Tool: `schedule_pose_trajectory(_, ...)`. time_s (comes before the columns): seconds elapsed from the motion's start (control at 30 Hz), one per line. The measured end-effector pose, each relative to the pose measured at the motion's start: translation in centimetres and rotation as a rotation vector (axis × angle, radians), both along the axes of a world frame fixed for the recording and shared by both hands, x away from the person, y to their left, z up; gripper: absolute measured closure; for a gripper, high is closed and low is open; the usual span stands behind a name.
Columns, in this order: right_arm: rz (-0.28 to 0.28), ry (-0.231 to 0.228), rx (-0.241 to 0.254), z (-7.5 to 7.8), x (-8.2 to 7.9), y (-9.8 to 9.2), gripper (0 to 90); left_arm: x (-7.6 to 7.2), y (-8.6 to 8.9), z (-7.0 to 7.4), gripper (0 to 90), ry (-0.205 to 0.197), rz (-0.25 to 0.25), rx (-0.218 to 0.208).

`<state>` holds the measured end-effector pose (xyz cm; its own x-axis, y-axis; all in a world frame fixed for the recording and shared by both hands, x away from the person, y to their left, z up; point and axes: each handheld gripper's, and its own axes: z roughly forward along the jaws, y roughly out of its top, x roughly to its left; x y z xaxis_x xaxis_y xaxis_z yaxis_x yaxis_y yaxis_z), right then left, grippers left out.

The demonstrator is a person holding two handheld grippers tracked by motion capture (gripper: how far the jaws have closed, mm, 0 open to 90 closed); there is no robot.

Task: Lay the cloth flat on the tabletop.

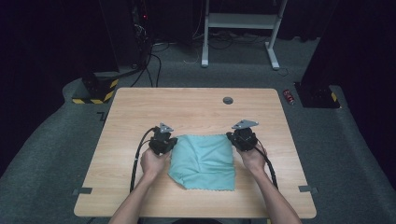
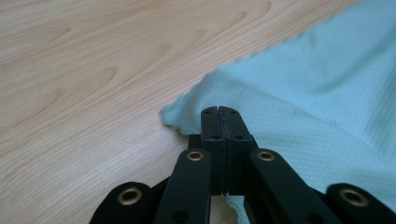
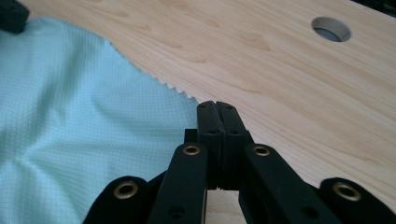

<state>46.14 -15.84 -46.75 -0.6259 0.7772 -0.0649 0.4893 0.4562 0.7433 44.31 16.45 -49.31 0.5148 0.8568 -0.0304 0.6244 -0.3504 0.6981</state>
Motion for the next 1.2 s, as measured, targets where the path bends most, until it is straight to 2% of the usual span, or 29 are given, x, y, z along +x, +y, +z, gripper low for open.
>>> schedule_pose_trajectory(0.17,-0.012,0.037,-0.037,-1.2,0.4,0.0,89.7,0.0,0.1,-0.8,89.2,0.051,-0.010,0.029)
schedule_pose_trajectory(0.27,-0.018,0.081,-0.051,-2.3,0.9,0.1,86.7,0.1,0.1,-1.1,85.8,0.056,0.000,0.043)
schedule_pose_trajectory(0.37,-0.024,0.101,-0.028,-2.7,1.0,0.0,76.7,0.3,0.3,-1.0,75.9,0.046,0.022,0.018)
schedule_pose_trajectory(0.47,-0.017,0.095,-0.029,-2.6,0.9,0.2,73.8,0.7,0.5,-1.0,65.3,0.020,0.050,-0.001)
schedule_pose_trajectory(0.5,-0.015,0.095,-0.029,-2.5,0.9,0.2,73.2,0.9,0.6,-1.1,62.0,0.020,0.059,-0.011)
schedule_pose_trajectory(0.53,-0.018,0.101,-0.028,-2.5,1.0,0.2,72.3,1.1,0.7,-1.3,61.3,0.035,0.072,-0.038)
schedule_pose_trajectory(0.6,-0.029,0.119,-0.037,-2.8,1.2,0.4,70.8,1.4,0.6,-1.7,60.8,0.046,0.083,-0.026)
schedule_pose_trajectory(0.7,-0.043,0.132,-0.060,-3.4,1.4,0.6,70.2,1.5,0.3,-2.0,62.6,0.031,0.082,-0.002)
schedule_pose_trajectory(0.8,-0.042,0.152,-0.069,-3.8,1.7,0.8,73.2,1.5,0.1,-2.0,71.8,0.024,0.071,0.002)
schedule_pose_trajectory(0.87,-0.035,0.155,-0.074,-4.0,1.9,0.9,79.7,1.6,0.1,-2.0,82.3,0.037,0.049,-0.018)
schedule_pose_trajectory(0.93,-0.022,0.157,-0.090,-3.9,1.9,1.0,89.0,1.9,0.0,-1.8,87.8,0.069,0.029,-0.012)
schedule_pose_trajectory(1.0,-0.014,0.147,-0.111,-3.8,2.0,1.3,90.0,2.1,-0.3,-1.6,88.7,0.075,0.020,0.009)
schedule_pose_trajectory(1.07,-0.015,0.138,-0.110,-3.8,2.0,1.3,90.0,2.1,-0.3,-1.6,88.8,0.069,0.019,0.008)
schedule_pose_trajectory(1.13,-0.022,0.117,-0.086,-3.3,2.0,1.0,90.0,2.1,-0.2,-1.5,88.8,0.054,0.024,-0.001)
schedule_pose_trajectory(1.2,-0.031,0.094,-0.063,-2.6,2.0,0.8,90.0,2.1,0.1,-1.0,88.8,0.023,0.044,-0.040)
